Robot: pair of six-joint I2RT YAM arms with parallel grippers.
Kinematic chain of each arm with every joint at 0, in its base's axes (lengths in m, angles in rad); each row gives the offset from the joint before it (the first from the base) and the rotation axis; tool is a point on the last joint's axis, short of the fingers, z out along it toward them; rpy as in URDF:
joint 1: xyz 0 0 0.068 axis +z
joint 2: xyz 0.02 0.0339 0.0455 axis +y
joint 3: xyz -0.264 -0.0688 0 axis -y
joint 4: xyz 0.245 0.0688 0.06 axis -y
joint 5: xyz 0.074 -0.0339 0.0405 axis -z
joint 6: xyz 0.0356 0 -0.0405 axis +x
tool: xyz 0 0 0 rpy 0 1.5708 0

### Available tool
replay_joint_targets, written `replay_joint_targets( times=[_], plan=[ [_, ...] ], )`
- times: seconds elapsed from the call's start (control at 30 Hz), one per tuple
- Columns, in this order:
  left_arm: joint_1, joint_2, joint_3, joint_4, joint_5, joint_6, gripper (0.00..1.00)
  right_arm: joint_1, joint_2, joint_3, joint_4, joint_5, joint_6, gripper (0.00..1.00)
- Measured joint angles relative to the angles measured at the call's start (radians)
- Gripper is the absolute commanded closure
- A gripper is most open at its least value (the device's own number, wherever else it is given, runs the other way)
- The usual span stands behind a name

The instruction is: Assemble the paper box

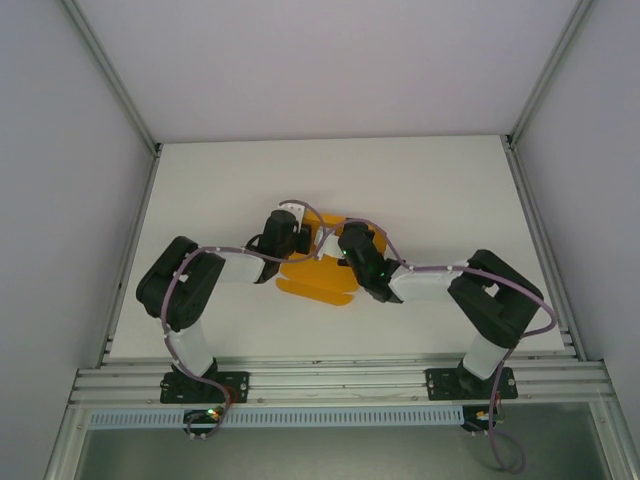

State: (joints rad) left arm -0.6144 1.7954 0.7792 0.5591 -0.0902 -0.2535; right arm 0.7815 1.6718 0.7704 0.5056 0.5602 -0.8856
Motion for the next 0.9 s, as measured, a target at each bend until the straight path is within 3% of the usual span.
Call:
replay_joint_targets(
  times=[0.1,0.2,0.37,0.5,0.67,0.9],
  plan=[
    [0.008,-0.03,-0.016,0.0,-0.012,0.0,1.0,-0.007,-0.09,-0.034,-0.048,-0.023,0.055,0.25],
    [0.008,-0.077,-0.034,-0.003,-0.029,0.0,1.0,-0.024,-0.236,-0.074,-0.088,-0.072,0.127,0.01],
    [0.008,-0.164,-0.058,-0.008,-0.039,0.0,1.0,-0.102,-0.512,-0.104,-0.15,-0.216,0.295,0.01],
    [0.008,-0.212,-0.071,-0.029,-0.041,0.0,1.0,-0.19,-0.623,-0.097,-0.177,-0.303,0.451,0.0],
    [0.008,-0.241,-0.091,-0.051,-0.041,-0.001,1.0,-0.256,-0.609,-0.045,-0.249,-0.386,0.576,0.0],
    [0.007,-0.259,-0.105,-0.06,-0.04,-0.012,1.0,-0.276,-0.459,0.017,-0.332,-0.428,0.651,0.0]
  ],
)
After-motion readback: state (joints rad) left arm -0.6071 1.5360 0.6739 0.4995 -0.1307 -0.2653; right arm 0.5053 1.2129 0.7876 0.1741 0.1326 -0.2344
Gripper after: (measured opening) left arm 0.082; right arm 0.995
